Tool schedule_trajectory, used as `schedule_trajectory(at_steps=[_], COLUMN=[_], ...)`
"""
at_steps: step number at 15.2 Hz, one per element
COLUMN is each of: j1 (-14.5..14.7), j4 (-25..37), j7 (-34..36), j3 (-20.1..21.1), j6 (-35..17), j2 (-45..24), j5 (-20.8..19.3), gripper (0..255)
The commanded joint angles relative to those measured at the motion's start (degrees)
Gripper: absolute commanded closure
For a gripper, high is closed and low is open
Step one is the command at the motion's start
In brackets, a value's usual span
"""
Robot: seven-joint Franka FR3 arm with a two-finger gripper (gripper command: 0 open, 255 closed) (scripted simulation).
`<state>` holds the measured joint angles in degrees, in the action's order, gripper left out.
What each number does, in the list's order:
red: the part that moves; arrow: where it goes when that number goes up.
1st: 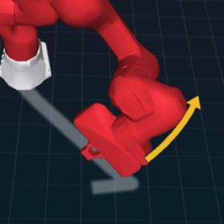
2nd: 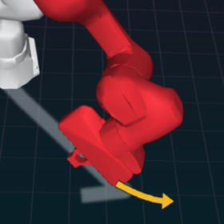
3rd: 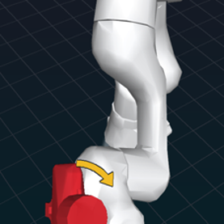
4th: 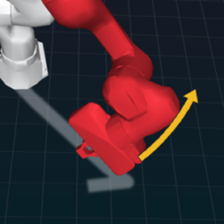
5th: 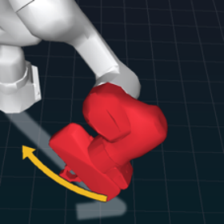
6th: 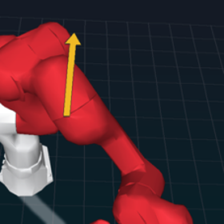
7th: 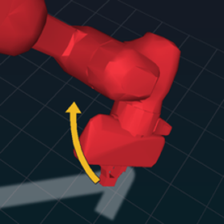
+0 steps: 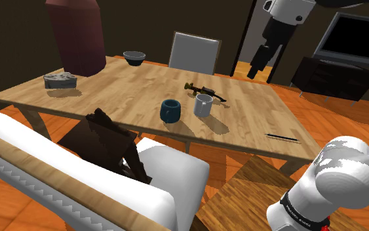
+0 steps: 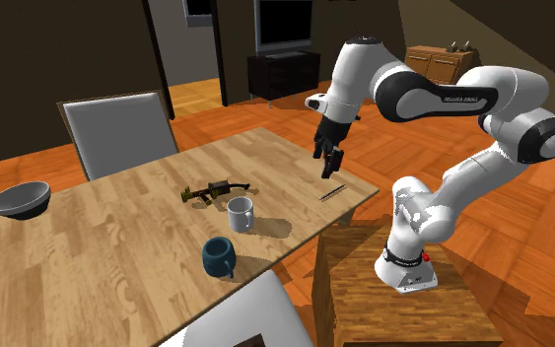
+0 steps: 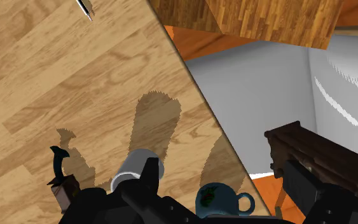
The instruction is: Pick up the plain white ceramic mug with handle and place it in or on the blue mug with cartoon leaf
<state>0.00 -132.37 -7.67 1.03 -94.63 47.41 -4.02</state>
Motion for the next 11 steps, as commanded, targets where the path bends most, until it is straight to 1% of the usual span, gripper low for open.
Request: schedule_trajectory(at_steps=[1, 6, 11], j1=[0.00, -0.81, -1.37], j4=[0.00, -0.67, 0.52], j7=[0.00, -2.83, -5.82], j3=[0.00, -3.60, -7.04], j6=[0.00, -7.49, -14.39], j2=[0.00, -7.59, -16.51], j5=[0.00, -1.00, -1.20], gripper=[0, 0, 0])
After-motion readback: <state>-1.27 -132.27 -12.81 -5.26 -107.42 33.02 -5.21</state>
